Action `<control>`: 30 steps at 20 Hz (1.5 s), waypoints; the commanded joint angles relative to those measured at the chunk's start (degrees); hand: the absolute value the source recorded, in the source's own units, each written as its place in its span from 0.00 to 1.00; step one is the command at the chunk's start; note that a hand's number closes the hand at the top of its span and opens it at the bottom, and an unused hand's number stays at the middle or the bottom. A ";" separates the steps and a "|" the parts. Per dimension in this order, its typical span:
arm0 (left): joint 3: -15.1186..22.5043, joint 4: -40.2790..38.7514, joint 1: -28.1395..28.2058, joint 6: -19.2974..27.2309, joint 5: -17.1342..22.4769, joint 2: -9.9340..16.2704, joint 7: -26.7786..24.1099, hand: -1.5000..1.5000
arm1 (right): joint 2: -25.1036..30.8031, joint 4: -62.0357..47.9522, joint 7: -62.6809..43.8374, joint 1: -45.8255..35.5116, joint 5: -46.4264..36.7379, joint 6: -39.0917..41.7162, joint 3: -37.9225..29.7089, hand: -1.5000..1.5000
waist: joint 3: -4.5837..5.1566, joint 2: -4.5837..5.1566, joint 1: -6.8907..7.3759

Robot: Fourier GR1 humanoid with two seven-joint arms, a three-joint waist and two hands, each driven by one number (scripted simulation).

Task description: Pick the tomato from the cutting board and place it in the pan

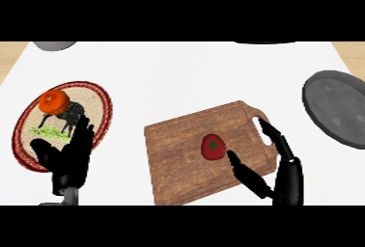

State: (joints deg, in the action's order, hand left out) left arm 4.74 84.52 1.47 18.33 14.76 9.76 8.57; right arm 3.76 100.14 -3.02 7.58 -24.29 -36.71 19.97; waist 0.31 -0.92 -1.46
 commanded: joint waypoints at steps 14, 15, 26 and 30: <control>0.27 -3.20 0.41 -2.65 1.33 -2.04 -1.75 0.50 | -3.75 4.41 -49.11 -5.28 -45.22 10.45 8.59 0.00 | 0.09 1.28 1.56; 0.35 -0.94 2.29 -3.84 1.86 -1.12 -1.69 0.50 | -3.75 2.76 -50.36 -4.74 -44.76 15.24 8.38 0.00 | 0.09 1.20 2.39; -0.14 -2.12 1.17 -3.93 1.81 -1.71 -1.34 0.50 | -3.75 -7.85 -67.56 -30.27 -32.95 44.56 0.21 0.00 | -0.26 1.19 2.68; -0.45 -4.80 1.52 -4.50 1.37 -2.41 -4.33 0.50 | -3.74 -9.49 -69.08 -29.17 -30.84 51.24 0.30 0.00 | -0.20 1.08 1.93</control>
State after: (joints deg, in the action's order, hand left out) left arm 4.41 83.67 2.08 14.66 15.73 8.08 4.78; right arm 0.32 93.02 -63.25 -18.37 -57.95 5.49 21.24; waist -0.33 -0.14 0.97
